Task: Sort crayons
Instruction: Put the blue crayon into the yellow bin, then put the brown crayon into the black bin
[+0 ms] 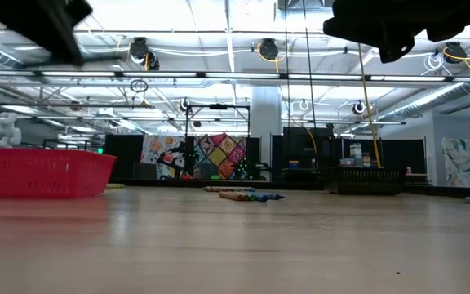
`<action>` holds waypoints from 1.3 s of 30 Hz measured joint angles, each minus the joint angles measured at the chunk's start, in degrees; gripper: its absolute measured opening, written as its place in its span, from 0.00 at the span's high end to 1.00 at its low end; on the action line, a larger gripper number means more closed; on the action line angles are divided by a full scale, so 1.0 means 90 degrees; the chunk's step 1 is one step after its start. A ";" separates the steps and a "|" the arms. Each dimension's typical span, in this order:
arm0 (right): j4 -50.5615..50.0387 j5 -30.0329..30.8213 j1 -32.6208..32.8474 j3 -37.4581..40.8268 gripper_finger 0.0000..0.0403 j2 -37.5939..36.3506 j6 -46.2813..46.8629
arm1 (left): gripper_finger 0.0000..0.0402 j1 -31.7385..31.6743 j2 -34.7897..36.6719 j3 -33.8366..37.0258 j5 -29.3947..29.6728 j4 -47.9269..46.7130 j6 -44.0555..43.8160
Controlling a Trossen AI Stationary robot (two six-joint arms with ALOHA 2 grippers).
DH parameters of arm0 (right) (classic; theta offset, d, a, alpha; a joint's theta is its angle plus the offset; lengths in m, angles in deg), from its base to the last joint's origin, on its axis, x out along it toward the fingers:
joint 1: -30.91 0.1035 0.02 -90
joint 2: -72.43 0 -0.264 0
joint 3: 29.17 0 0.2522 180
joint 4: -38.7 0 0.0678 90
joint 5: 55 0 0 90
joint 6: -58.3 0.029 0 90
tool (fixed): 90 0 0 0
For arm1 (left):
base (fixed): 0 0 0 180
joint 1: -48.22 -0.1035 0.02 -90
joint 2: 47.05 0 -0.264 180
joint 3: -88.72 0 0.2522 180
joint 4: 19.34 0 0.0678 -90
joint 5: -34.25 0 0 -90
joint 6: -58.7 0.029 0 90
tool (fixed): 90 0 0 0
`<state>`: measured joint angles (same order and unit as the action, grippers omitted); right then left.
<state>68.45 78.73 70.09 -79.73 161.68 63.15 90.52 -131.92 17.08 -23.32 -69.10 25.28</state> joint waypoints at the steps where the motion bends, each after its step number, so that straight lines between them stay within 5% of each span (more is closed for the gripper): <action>1: -0.0002 -0.0001 0.0000 0.0000 0.66 0.0000 0.0003 | 1.00 -0.0025 0.0259 -0.0015 0.0024 -0.0385 -0.0119; 7: 0.0002 -0.0008 0.0000 0.0000 0.66 0.0000 0.0032 | 1.00 -0.0374 0.1302 0.0019 -0.0073 -0.3263 -0.0913; 10: -0.0001 -0.0015 0.0000 0.0000 0.66 0.0000 0.0030 | 1.00 -0.0691 0.1477 0.0182 -0.0332 -0.3862 -0.0915; 15: 0.0002 -0.0021 -0.0007 0.0000 0.66 0.0000 0.0047 | 1.00 -0.1384 0.1586 0.0932 -0.1064 -0.3556 -0.0459; 23: -0.0001 -0.0028 -0.0007 0.0000 0.66 0.0000 0.0049 | 0.97 -0.2294 0.1603 0.1894 -0.1229 -0.2801 0.0197; 33: -0.0117 -0.0029 -0.0011 0.0000 0.66 0.0000 0.0506 | 0.74 -0.3082 0.1771 0.1910 -0.1766 -0.2730 0.0986; 39: -0.0611 0.0645 -0.0148 -0.0048 0.66 -0.0590 0.0340 | 0.71 -0.3091 0.2469 0.1478 -0.1196 -0.2913 0.0747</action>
<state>62.96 84.54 68.76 -80.16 156.37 66.21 62.71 -109.70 30.38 -34.08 -95.32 32.00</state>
